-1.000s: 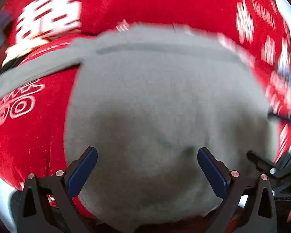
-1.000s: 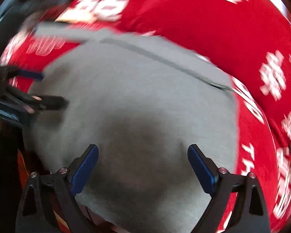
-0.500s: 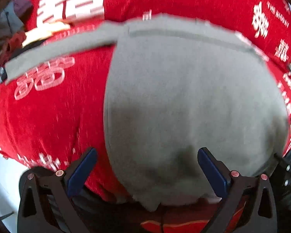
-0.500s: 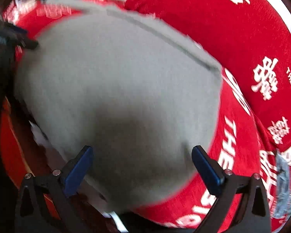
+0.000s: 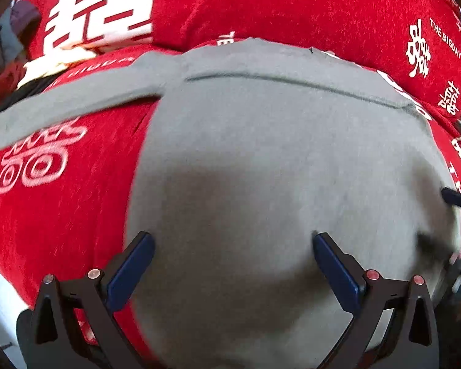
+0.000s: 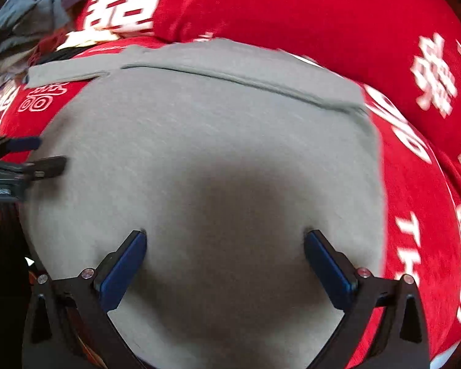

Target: Fold small clothes

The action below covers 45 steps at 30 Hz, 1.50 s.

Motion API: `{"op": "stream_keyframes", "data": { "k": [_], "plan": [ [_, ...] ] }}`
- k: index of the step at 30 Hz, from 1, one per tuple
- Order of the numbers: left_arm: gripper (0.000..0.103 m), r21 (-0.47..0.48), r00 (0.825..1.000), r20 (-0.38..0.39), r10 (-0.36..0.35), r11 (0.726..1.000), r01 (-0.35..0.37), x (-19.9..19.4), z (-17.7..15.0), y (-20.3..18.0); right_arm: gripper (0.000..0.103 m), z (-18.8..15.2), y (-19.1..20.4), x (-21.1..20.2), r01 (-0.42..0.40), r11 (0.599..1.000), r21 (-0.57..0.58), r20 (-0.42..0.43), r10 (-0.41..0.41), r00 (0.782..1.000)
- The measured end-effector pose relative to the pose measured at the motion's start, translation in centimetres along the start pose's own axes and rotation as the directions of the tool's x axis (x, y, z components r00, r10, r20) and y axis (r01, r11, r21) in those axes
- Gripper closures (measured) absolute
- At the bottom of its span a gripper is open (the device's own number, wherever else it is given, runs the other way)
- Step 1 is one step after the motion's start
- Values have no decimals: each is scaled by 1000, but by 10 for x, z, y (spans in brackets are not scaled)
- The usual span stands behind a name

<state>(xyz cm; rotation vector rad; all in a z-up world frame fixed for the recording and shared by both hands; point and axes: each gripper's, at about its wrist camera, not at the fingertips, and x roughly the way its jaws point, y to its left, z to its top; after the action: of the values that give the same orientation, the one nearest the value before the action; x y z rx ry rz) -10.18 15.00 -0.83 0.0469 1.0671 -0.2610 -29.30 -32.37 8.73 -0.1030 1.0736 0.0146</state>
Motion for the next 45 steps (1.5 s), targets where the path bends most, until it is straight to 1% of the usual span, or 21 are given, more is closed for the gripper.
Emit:
{"op": "stream_keyframes", "data": {
  "k": [3, 4, 6, 9, 11, 12, 16, 19, 20, 22, 24, 26, 28, 31, 34, 37, 39, 40, 42, 43, 45],
  "plan": [
    [0, -12, 1000, -21, 19, 1000, -19, -9, 0, 14, 1, -17, -56, -29, 31, 993, 117, -23, -29, 999],
    [0, -24, 999, -10, 32, 999, -32, -11, 7, 18, 1, -7, -61, -29, 28, 989, 144, -13, -27, 1000],
    [0, -81, 998, 29, 61, 995, -58, -9, 36, 29, 1, 12, -81, -40, 17, 978, 208, 34, -25, 999],
    [0, -167, 996, 71, 57, 985, -45, 3, 94, 33, 1, 55, -94, -40, 43, 963, 268, 84, -68, 994],
    [0, -212, 996, 81, 35, 977, -17, 18, 138, 30, 1, 87, -83, -24, 63, 957, 284, 84, -90, 992],
    [0, -224, 996, 80, 24, 975, -5, 25, 156, 27, 1, 99, -80, -18, 84, 947, 309, 46, -103, 994],
    [0, -213, 998, 39, 55, 976, -45, 77, 226, 18, 1, 149, -29, 25, 102, 938, 332, -9, -105, 994],
    [0, -183, 994, -64, 94, 978, -104, 130, 248, 28, 1, 146, -5, 28, 96, 949, 301, -26, -93, 995],
    [0, -175, 987, -109, 117, 975, -134, 146, 248, 37, 1, 139, 2, 26, 120, 957, 265, -36, -114, 993],
    [0, -228, 997, -77, 15, 973, -33, 151, 240, 66, 1, 133, 18, 31, 158, 962, 221, -48, -151, 987],
    [0, -290, 994, -97, 40, 955, -66, 144, 230, 99, 1, 138, 26, 34, 165, 960, 227, -58, -156, 986],
    [0, -316, 999, -40, 25, 948, -37, 121, 216, 133, 1, 152, 38, 38, 146, 959, 244, -54, -137, 989],
    [0, -356, 996, -11, 84, 931, -83, 92, 199, 171, 1, 194, 84, 74, 119, 968, 223, -46, -111, 993],
    [0, -435, 991, 48, 126, 896, -93, 51, 172, 229, 1, 227, 137, 86, 79, 990, 113, -22, -77, 997],
    [0, -543, 976, 53, 212, 826, -150, 18, 138, 296, 1, 264, 197, 116, 62, 998, 23, -3, -62, 998],
    [0, -650, 951, 16, 309, 725, -225, 1, 100, 355, 1, 292, 248, 138, 17, 1000, -14, -24, -17, 1000],
    [0, -726, 952, -23, 305, 649, -226, 3, 76, 399, 1, 304, 274, 151, 13, 999, -30, -38, -14, 999],
    [0, -762, 957, -18, 290, 616, -202, 3, 66, 421, 1, 320, 299, 175, 16, 999, -36, -54, -18, 998],
    [0, -771, 943, 29, 332, 608, -190, -2, 65, 439, 1, 324, 327, 187, -7, 999, -41, -80, 3, 997],
    [0, -769, 951, 32, 308, 616, -173, 2, 69, 448, 1, 326, 343, 194, -26, 998, -49, -83, 22, 996],
    [0, -720, 950, 57, 308, 672, -174, 8, 79, 459, 1, 312, 355, 187, -37, 995, -96, -82, 29, 996]
  ]
}}
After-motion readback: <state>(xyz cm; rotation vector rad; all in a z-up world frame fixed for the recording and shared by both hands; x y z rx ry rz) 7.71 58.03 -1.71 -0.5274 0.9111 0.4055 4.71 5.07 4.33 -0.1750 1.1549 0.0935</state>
